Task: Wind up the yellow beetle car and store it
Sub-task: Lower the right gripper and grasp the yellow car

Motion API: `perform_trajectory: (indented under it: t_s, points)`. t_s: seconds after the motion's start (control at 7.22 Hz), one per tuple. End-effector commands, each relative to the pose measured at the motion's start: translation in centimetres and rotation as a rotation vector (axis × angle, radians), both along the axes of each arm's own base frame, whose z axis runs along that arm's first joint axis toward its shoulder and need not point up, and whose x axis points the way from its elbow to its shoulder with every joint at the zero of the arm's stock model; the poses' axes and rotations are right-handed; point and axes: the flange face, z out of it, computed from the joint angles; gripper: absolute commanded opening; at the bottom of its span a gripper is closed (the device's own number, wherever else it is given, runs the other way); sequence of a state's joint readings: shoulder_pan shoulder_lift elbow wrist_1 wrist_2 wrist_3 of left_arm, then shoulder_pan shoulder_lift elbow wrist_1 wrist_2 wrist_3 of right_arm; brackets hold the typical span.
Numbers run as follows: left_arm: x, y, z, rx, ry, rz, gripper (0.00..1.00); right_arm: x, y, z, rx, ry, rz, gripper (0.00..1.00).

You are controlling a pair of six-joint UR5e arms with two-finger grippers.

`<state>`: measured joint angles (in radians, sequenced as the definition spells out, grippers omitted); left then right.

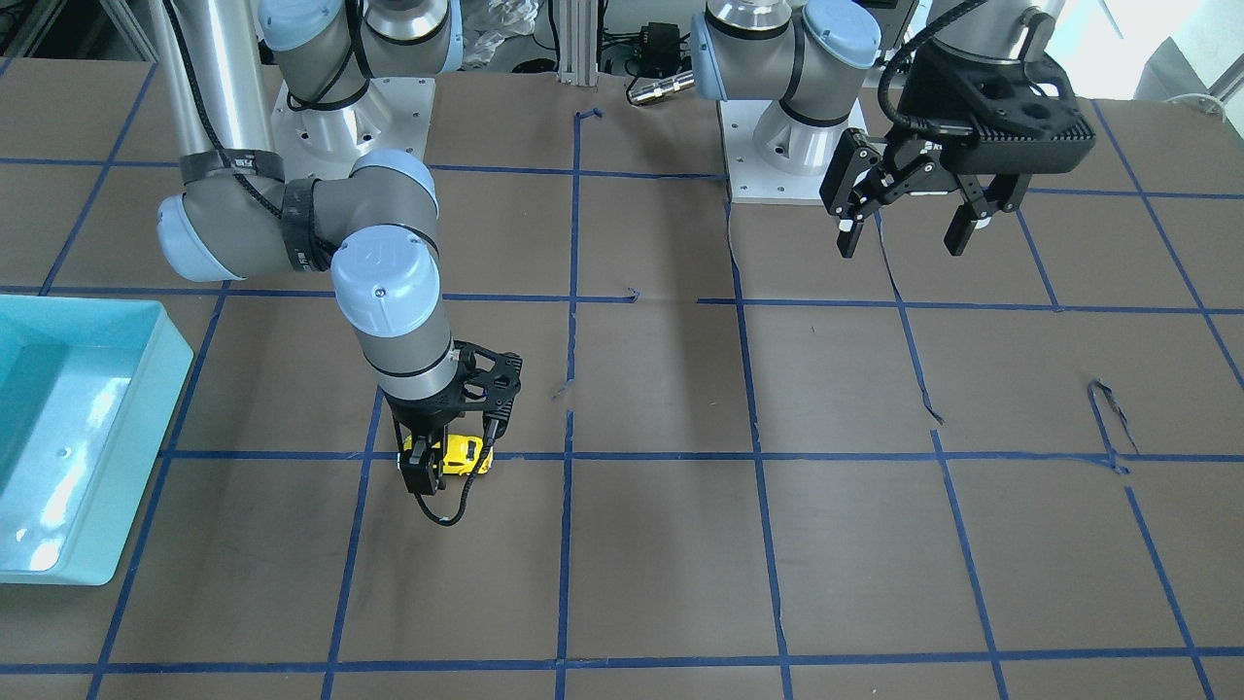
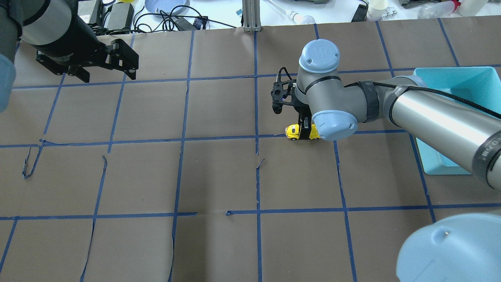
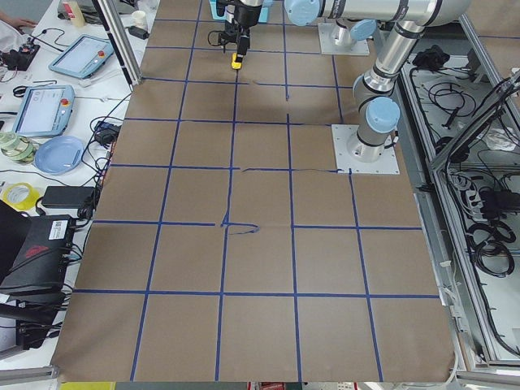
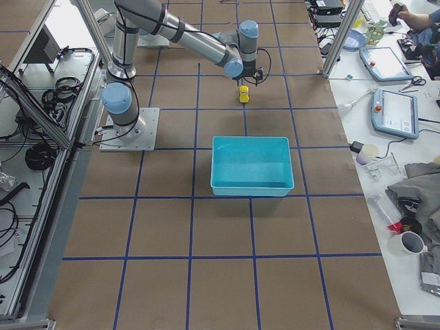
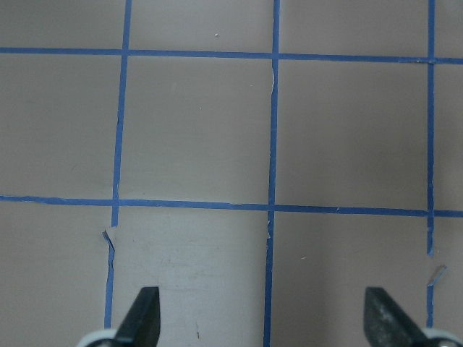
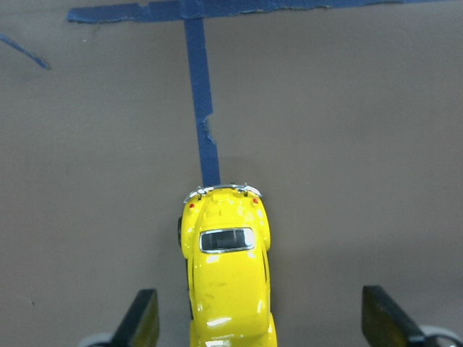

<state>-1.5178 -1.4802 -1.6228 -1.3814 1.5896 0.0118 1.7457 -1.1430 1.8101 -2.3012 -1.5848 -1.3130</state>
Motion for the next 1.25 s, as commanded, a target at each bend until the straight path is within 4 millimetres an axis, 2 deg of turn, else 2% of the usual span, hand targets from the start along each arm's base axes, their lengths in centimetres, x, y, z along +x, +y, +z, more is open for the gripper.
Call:
perform_trajectory:
  t_s: [0.0,0.14,0.28,0.55,0.69,0.83,1.11]
  points:
    - [0.1,-0.1,-0.1,0.002,0.0,0.003,1.0,0.0,-0.2,-2.2,0.04,0.007,0.012,1.0]
    - [0.1,-0.9,0.4,0.002,-0.002,0.015,1.0,0.0,-0.1,-2.3,0.045,0.006,0.009,0.98]
    - [0.1,-1.5,1.3,0.007,-0.004,0.014,1.0,0.0,-0.1,-2.3,0.043,0.006,0.011,0.89]
    - [0.2,-1.3,1.3,0.013,-0.004,0.012,1.0,0.0,-0.1,-2.3,0.044,0.008,0.014,0.43]
    - [0.2,-1.3,1.3,0.013,-0.004,0.012,1.0,0.0,-0.1,-2.2,0.041,0.009,0.015,0.27]
    - [0.2,-1.3,1.3,0.013,-0.004,0.012,1.0,0.0,-0.1,-2.1,0.039,0.011,0.027,0.19]
    - [0.2,-1.3,1.2,0.017,-0.006,0.005,1.0,-0.6,-0.6,0.3,-0.003,0.05,0.048,0.14]
